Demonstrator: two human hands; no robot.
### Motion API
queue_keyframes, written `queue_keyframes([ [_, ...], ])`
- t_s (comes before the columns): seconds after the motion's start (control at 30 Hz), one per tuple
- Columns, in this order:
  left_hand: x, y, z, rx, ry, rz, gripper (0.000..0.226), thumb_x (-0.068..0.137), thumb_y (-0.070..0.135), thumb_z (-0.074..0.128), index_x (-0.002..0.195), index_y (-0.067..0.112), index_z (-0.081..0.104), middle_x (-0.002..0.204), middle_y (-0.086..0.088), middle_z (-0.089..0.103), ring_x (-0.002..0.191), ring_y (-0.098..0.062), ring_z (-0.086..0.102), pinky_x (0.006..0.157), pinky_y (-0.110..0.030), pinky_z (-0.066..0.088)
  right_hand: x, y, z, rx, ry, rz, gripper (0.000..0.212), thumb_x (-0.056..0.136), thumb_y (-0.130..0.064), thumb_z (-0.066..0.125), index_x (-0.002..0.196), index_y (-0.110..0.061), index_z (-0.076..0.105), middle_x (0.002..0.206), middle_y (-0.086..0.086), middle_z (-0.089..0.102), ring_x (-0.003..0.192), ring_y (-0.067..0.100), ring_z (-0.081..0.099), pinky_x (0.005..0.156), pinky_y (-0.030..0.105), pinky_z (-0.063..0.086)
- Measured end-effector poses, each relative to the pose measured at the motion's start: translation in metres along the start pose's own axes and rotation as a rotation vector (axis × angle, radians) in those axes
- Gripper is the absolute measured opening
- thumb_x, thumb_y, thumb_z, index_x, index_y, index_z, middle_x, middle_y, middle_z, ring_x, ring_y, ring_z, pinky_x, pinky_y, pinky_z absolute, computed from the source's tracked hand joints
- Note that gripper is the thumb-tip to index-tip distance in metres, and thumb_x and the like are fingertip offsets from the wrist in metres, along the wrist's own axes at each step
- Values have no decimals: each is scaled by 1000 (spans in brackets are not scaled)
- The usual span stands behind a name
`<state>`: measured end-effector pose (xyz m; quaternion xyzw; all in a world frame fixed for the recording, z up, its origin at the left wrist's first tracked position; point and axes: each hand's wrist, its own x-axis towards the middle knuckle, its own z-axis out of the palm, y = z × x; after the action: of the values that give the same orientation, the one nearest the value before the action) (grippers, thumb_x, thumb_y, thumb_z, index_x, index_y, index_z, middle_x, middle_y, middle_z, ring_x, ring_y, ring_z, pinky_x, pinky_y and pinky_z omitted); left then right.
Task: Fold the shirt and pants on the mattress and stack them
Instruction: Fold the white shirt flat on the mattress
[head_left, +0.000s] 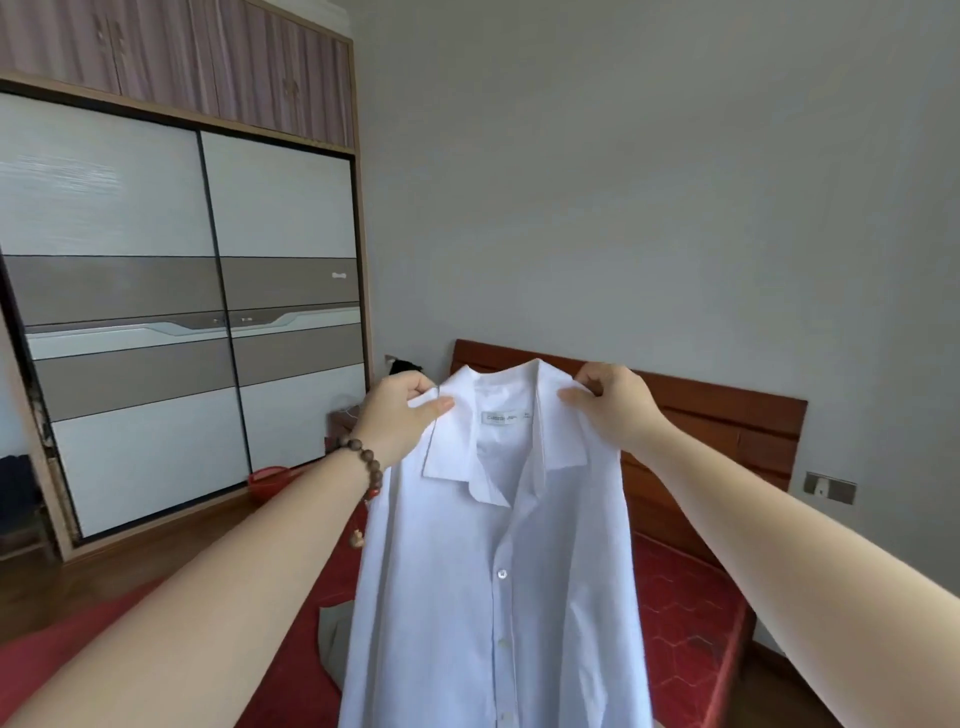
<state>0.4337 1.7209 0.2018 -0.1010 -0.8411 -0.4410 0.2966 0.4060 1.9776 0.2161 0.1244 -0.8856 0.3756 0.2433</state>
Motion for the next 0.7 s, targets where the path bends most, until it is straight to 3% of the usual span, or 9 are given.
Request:
queue_keyframes([
  [0.1,-2,13,11,3,136,-27,13,84,12,68,75,5,62,67,0,55,59,-10,46,54,-24,33,-5,-8,14,27,174,47,22,84,-16,58,65,-15,48,58,-4,48,54,14,43,48,26,32],
  [0.2,-6,29,25,29,252,10,20,84,8,62,65,12,55,60,2,52,58,-13,45,54,-26,27,-13,-27,27,206,276,25,24,86,-15,61,67,-18,46,60,-7,50,53,7,44,47,14,34],
  [0.3,-10,42,39,-7,237,66,31,88,9,57,61,20,46,51,8,45,48,-7,40,46,-21,26,-23,-51,38,416,151,-34,18,89,-19,62,76,-15,52,53,-7,50,41,3,41,40,11,31],
  [0.43,-13,49,46,-224,100,115,18,96,12,51,79,10,58,59,1,51,49,-2,39,48,-14,30,-34,-67,38,604,-8,-70,14,95,-19,56,85,-10,50,49,-4,44,36,3,36,36,15,31],
  [0.53,-16,44,43,-403,-35,114,11,96,23,55,93,15,61,79,-2,62,68,-5,53,65,-15,41,-36,-69,28,685,-96,-49,14,100,-17,48,93,-5,53,62,4,56,51,12,53,48,22,45],
  [0.6,-20,41,45,-498,-187,61,22,86,31,68,104,21,60,95,1,69,88,-8,65,78,-20,50,-35,-67,23,744,-177,-9,20,102,-13,40,99,-2,57,78,12,65,70,21,63,64,32,54],
  [0.7,-20,37,48,-465,-217,77,30,83,13,73,107,21,58,105,0,67,104,-11,62,89,-24,51,-34,-62,15,778,-287,-2,29,103,-10,38,104,6,62,94,22,69,88,30,67,85,39,54],
])
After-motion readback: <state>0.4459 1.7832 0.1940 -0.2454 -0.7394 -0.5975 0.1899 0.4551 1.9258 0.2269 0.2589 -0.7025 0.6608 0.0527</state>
